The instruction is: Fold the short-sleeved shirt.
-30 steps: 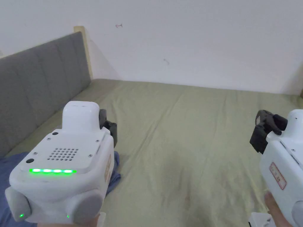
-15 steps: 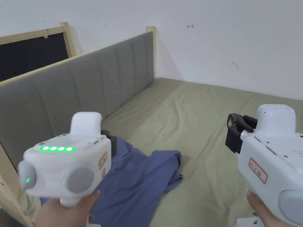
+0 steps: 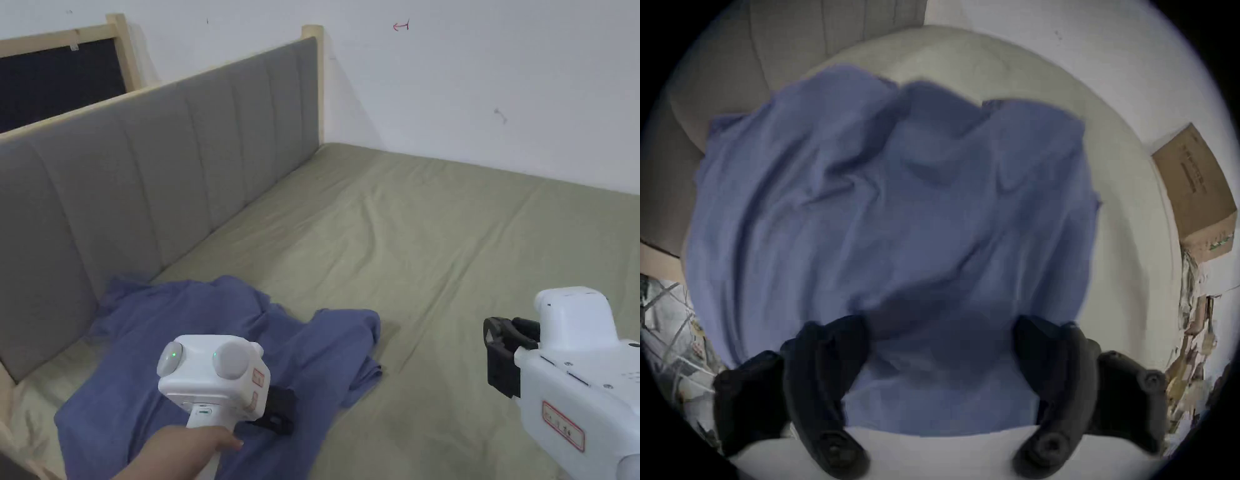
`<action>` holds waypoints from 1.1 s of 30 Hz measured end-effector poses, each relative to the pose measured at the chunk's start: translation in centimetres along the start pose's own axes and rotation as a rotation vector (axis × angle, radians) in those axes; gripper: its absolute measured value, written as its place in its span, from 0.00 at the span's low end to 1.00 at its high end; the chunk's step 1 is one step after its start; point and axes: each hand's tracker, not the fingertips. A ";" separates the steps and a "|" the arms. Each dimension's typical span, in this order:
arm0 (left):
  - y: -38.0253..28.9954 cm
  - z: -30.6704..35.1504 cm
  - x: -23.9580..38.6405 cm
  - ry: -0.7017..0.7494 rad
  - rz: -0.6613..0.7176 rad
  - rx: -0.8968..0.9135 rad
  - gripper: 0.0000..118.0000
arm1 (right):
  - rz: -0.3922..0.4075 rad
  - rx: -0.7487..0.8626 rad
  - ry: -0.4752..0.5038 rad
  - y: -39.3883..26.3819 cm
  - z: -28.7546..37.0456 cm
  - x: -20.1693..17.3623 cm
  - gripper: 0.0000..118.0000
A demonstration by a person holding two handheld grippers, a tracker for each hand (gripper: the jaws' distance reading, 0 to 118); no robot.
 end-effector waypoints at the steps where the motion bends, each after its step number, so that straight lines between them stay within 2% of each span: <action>1: -0.5 -1.0 0.2 -0.008 -0.005 -0.006 0.89 | -0.003 -0.010 0.000 -0.2 -0.3 0.3 0.00; 2: 0.4 -2.7 -0.4 -0.059 -0.007 0.002 1.00 | -0.007 -0.019 -0.002 -0.5 -0.5 0.5 0.00; 6: -1.0 -2.9 1.4 0.073 -0.048 0.138 1.00 | -0.025 -0.053 -0.006 -1.4 -1.4 1.2 0.00; 11: -1.6 -2.2 0.0 0.019 -0.055 0.166 0.99 | -0.048 -0.078 -0.006 -2.1 -1.7 1.9 0.00; 12: -1.8 -1.7 -0.1 0.002 -0.065 0.173 0.94 | -0.051 -0.081 -0.005 -2.2 -1.7 2.0 0.00; 13: -2.1 -0.9 -0.2 0.012 -0.074 0.185 0.81 | -0.052 -0.082 -0.004 -2.2 -1.6 2.2 0.00; 14: -1.5 -1.4 -1.2 0.012 -0.092 0.219 0.49 | -0.051 -0.082 -0.005 -2.2 -1.4 2.3 0.00; 15: -1.7 -0.6 -1.6 0.009 -0.107 0.255 0.11 | -0.050 -0.078 -0.005 -2.2 -1.2 2.5 0.00; 16: -1.8 0.3 -2.2 -0.010 -0.099 0.279 0.01 | -0.050 -0.073 -0.007 -2.2 -0.9 2.6 0.00; 17: -1.9 0.8 -2.9 0.007 -0.082 0.283 0.01 | -0.051 -0.068 -0.009 -2.1 -0.6 2.8 0.00; 19: -3.1 4.1 -3.0 -0.073 -0.028 0.325 0.01 | -0.057 -0.059 -0.014 -2.0 0.0 3.3 0.00; 23: -3.1 9.8 -3.6 0.035 -0.043 0.516 0.01 | -0.067 -0.038 -0.028 -1.7 1.7 4.5 0.00; 25: -2.7 13.0 -3.5 0.019 -0.054 0.594 0.01 | -0.068 -0.017 -0.040 -1.6 2.9 5.2 0.00; 30: -1.8 22.2 1.9 -0.019 -0.131 0.752 0.01 | -0.100 0.049 -0.088 -1.4 6.4 7.4 0.00; 33: -0.8 26.5 6.4 -0.105 -0.205 0.834 0.01 | -0.131 0.089 -0.132 -1.3 9.0 9.1 0.00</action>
